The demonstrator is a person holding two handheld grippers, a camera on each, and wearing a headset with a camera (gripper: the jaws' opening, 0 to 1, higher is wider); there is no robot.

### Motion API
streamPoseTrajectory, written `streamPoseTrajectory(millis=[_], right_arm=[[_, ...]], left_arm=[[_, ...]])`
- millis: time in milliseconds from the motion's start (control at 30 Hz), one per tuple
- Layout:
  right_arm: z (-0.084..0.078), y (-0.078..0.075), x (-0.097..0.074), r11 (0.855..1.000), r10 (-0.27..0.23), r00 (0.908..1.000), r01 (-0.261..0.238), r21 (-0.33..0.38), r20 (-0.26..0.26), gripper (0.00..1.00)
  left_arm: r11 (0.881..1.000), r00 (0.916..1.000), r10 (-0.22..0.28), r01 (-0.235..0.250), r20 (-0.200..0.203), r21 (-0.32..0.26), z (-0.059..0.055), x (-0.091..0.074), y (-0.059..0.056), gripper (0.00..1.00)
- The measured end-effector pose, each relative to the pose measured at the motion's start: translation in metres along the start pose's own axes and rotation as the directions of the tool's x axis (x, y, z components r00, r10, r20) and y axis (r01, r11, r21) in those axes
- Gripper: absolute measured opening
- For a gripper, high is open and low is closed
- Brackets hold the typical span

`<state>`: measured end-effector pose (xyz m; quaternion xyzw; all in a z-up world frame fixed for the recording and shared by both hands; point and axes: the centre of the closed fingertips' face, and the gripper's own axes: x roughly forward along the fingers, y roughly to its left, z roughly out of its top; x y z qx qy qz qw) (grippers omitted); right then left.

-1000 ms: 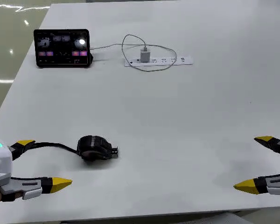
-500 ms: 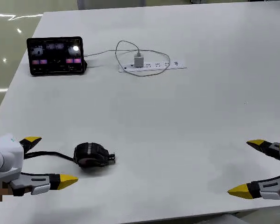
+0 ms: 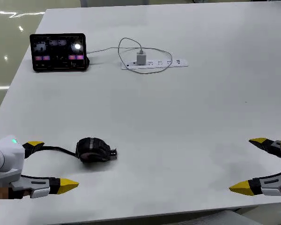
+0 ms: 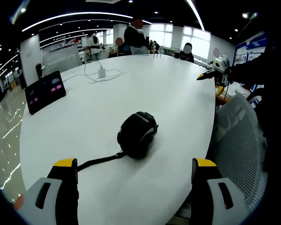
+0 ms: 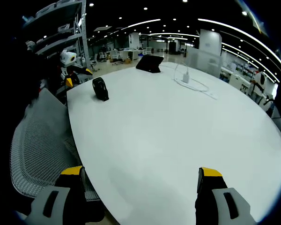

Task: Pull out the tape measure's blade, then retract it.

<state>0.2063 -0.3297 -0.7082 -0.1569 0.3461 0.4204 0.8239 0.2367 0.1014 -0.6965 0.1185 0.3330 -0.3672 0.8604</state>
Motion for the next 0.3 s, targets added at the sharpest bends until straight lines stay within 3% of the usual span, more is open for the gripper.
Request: streamPoseTrajectory(millis=[300], right_arm=[[-0.0007,0.0017,0.0017,1.0,0.0,1.0,0.0,0.008,0.001,0.99]], left_arm=[[1.0,1.0,0.0,0.0,-0.006,0.004,-0.0031,-0.0003,0.0009,0.99]])
